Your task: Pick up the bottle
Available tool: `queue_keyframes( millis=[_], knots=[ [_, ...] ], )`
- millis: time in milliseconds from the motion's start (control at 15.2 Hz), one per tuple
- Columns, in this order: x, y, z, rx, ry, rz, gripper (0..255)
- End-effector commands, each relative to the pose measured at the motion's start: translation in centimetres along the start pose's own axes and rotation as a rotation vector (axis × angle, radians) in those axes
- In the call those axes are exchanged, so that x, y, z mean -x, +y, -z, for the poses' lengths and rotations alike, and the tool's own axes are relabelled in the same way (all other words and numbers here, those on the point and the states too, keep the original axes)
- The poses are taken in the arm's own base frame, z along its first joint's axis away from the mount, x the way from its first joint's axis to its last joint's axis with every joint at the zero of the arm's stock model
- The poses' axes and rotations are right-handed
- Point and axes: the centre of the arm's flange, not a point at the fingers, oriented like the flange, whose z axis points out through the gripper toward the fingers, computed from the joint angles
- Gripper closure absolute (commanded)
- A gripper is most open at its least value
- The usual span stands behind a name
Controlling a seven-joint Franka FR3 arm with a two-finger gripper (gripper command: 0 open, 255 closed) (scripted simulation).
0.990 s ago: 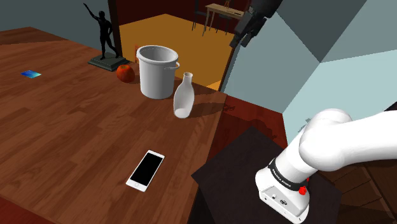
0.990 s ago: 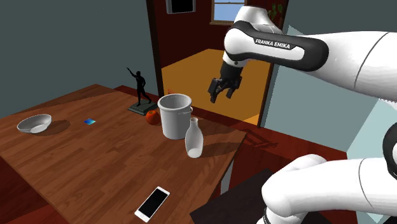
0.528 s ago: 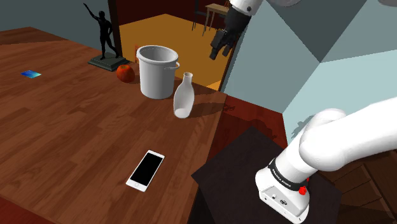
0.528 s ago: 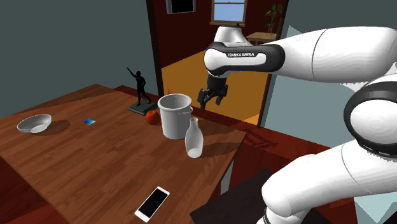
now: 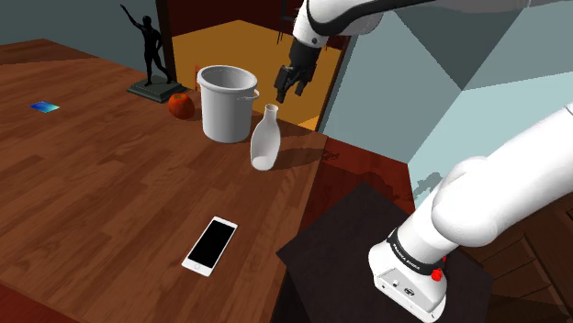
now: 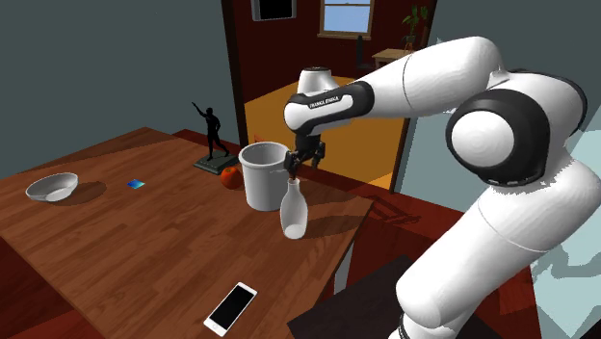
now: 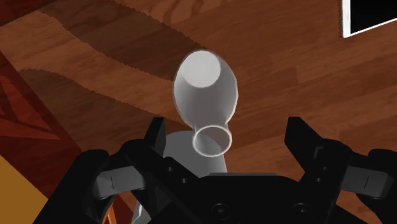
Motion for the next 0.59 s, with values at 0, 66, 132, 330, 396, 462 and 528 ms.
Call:
queue_keyframes(
  millis=[0, 66, 132, 330, 396, 462, 528],
  knots=[
    [-1.7, 0.0, -2.6, 0.011, -0.015, 0.003, 0],
    [-2.5, 0.0, -3.7, 0.016, -0.022, 0.004, 0],
    [-3.3, 0.0, -4.8, 0.021, -0.03, 0.005, 0],
    [-4.1, 0.0, -6.5, 0.026, -0.037, 0.006, 0],
    [-4.0, 0.1, -7.0, 0.026, -0.037, 0.006, 0],
    [-3.9, 0.1, -7.5, 0.026, -0.037, 0.006, 0],
    [-3.9, 0.1, -8.1, 0.026, -0.037, 0.006, 0]
  ],
)
